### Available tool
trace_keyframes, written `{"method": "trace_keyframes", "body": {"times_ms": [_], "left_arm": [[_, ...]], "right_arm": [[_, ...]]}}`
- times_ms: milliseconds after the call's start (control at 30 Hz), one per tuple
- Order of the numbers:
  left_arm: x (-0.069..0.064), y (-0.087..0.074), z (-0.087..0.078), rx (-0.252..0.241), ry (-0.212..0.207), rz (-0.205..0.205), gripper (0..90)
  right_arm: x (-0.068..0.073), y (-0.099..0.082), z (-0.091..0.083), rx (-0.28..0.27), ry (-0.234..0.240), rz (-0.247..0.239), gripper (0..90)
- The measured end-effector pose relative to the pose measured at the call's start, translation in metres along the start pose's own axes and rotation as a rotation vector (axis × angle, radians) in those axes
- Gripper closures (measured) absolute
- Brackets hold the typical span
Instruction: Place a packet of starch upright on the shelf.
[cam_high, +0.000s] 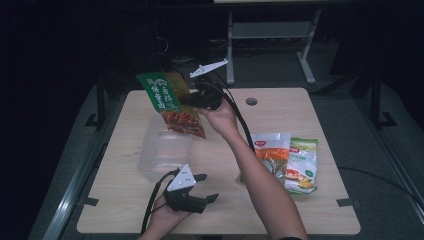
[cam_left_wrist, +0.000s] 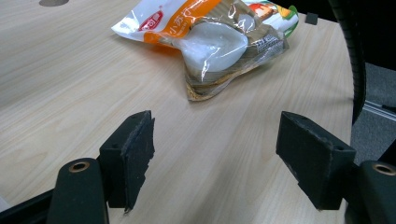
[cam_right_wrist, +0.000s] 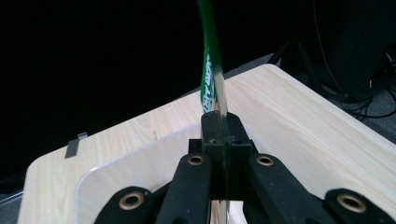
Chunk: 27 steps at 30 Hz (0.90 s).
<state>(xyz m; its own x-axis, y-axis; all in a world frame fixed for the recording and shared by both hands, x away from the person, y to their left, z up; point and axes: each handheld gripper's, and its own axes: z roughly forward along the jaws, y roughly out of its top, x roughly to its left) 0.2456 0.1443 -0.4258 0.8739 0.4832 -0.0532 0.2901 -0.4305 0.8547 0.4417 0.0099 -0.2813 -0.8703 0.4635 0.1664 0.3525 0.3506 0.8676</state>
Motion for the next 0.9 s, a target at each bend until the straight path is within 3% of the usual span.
{"method": "trace_keyframes", "body": {"times_ms": [233,500,767,900], "left_arm": [[0.002,0.0,0.0,-0.002,-0.009,-0.023,27.4],[0.002,-0.001,-0.002,-0.007,-0.005,-0.03,27.4],[0.003,-0.001,-0.004,-0.011,-0.006,-0.028,27.4],[0.003,-0.001,-0.006,-0.018,-0.001,-0.029,27.4]], "right_arm": [[-0.002,0.004,0.019,0.012,0.002,0.008,89.8],[-0.01,-0.004,0.055,0.005,0.018,0.035,89.8],[-0.011,-0.013,0.07,-0.007,0.023,0.048,89.8],[-0.012,-0.024,0.077,-0.02,0.002,0.044,89.8]]}}
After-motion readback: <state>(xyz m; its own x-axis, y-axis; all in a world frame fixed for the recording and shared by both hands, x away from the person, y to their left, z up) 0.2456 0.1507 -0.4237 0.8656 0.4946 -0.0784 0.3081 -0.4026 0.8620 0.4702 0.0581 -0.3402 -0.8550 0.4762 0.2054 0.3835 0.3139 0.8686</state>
